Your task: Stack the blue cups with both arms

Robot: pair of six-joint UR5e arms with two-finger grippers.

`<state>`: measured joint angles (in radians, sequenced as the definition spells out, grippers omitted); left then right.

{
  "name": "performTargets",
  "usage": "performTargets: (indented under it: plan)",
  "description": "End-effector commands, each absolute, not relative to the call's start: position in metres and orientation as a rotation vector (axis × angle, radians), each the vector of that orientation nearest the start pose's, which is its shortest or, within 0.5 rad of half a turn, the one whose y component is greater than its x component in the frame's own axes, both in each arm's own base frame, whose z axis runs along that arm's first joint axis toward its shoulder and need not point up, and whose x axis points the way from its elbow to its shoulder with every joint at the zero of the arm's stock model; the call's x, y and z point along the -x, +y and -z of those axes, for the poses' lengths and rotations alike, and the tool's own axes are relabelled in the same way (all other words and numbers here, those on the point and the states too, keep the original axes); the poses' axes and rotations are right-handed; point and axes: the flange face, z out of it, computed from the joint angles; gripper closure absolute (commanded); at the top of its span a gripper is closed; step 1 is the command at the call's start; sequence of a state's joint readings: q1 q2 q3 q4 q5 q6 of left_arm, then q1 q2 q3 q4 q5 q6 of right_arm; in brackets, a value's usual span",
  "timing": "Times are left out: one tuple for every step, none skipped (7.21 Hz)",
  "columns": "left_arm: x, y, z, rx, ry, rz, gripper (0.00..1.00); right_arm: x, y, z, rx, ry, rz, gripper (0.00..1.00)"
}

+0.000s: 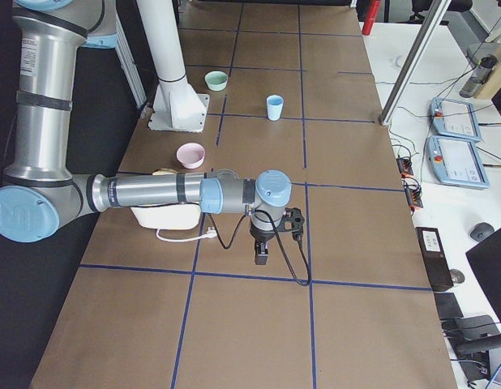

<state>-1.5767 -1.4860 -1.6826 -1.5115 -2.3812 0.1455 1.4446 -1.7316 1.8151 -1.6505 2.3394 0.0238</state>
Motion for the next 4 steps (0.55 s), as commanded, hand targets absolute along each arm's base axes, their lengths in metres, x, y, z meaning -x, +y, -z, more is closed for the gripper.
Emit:
performTargets:
  plan:
    - [0.0643,-0.4483,-0.6461,-0.035,0.804,-0.123,0.0,-0.0101,-0.428,-0.6199,0.053,-0.772,0.099,0.0]
    - [0.0645,-0.4469,-0.6469,-0.034,0.801,-0.124,0.0,-0.0101,-0.428,-0.6199,0.052,-0.772,0.102,0.0]
    - [0.0655,-0.4469,-0.6472,-0.034,0.787,-0.125,0.0,-0.0101,-0.4281,-0.6197,0.05,-0.772,0.104,0.0]
    - [0.0657,-0.4474,-0.6436,-0.042,0.784,-0.13,0.0,-0.0101,-0.4281,-0.619,0.049,-0.772,0.103,0.0]
